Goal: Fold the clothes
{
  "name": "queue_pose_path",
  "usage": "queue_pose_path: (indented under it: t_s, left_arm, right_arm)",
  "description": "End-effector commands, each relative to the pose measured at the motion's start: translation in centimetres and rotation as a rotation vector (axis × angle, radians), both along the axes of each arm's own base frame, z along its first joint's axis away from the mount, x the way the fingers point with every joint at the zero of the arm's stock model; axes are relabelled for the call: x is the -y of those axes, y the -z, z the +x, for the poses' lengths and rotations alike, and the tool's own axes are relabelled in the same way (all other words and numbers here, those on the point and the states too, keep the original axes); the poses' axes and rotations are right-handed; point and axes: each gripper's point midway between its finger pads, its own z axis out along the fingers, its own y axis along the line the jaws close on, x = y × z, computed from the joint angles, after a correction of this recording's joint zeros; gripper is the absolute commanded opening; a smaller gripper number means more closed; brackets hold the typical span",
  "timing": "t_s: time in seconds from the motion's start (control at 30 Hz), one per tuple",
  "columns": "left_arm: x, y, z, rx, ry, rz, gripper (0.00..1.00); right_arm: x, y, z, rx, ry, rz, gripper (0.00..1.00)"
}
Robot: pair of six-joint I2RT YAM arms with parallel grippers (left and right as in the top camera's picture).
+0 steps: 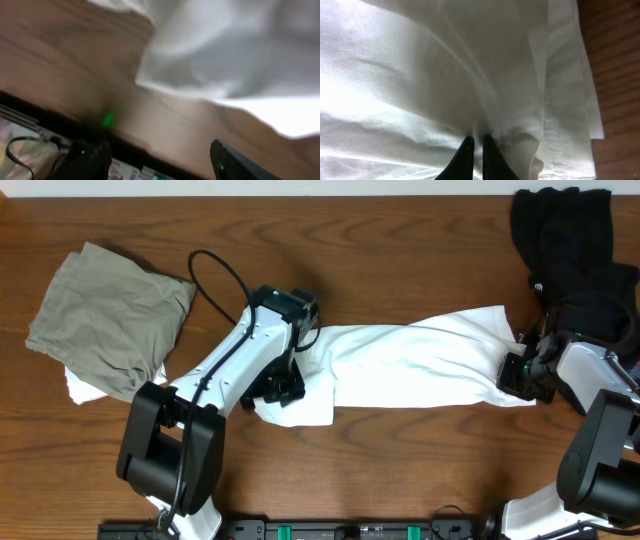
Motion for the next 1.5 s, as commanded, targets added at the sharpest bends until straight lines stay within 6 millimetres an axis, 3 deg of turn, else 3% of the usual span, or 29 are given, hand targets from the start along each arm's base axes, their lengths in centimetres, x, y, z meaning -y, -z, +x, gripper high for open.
queue_pose_path:
  t_s: [0.0, 0.2, 0.37, 0.63, 1.07, 1.17, 1.33, 1.47]
  left_arm:
    - [1.5, 0.9, -1.8, -0.063, 0.037, -0.052, 0.66]
    - [3.9, 4.6, -2.1, 0.06, 0.053, -0.053, 0.65]
    - [2.4, 5.7, -1.4, 0.138, 0.072, 0.043, 0.65]
    - [0.0, 4.7, -0.1, 0.262, 0.103, 0.147, 0.65]
    - [-0.7, 3.0, -0.3, 0.547, 0.182, -0.115, 0.71]
    - [-0.3, 3.9, -0.6, 0.536, 0.22, -0.21, 0.71]
    - [-1.5, 6.7, -1.5, 0.463, 0.21, -0.262, 0.73]
    - [-1.3, 7.0, -1.0, 0.464, 0.266, -0.327, 0.73]
  right_arm:
    - [0.2, 0.4, -0.6, -0.028, 0.01, -0.019, 0.07]
    - [0.2, 0.4, -0.6, -0.028, 0.01, -0.02, 0.08]
    - [0.3, 0.4, -0.5, -0.025, 0.01, -0.024, 0.08]
    - [0.3, 0.4, -0.6, -0.026, 0.01, -0.028, 0.08]
    - [0.4, 0.4, -0.6, -0.027, 0.011, -0.031, 0.08]
    - [0.4, 0.4, -0.6, -0.027, 0.012, -0.03, 0.08]
    - [0.4, 0.4, -0.7, -0.032, 0.012, -0.029, 0.08]
    - [0.3, 0.4, -0.8, -0.034, 0.012, -0.028, 0.08]
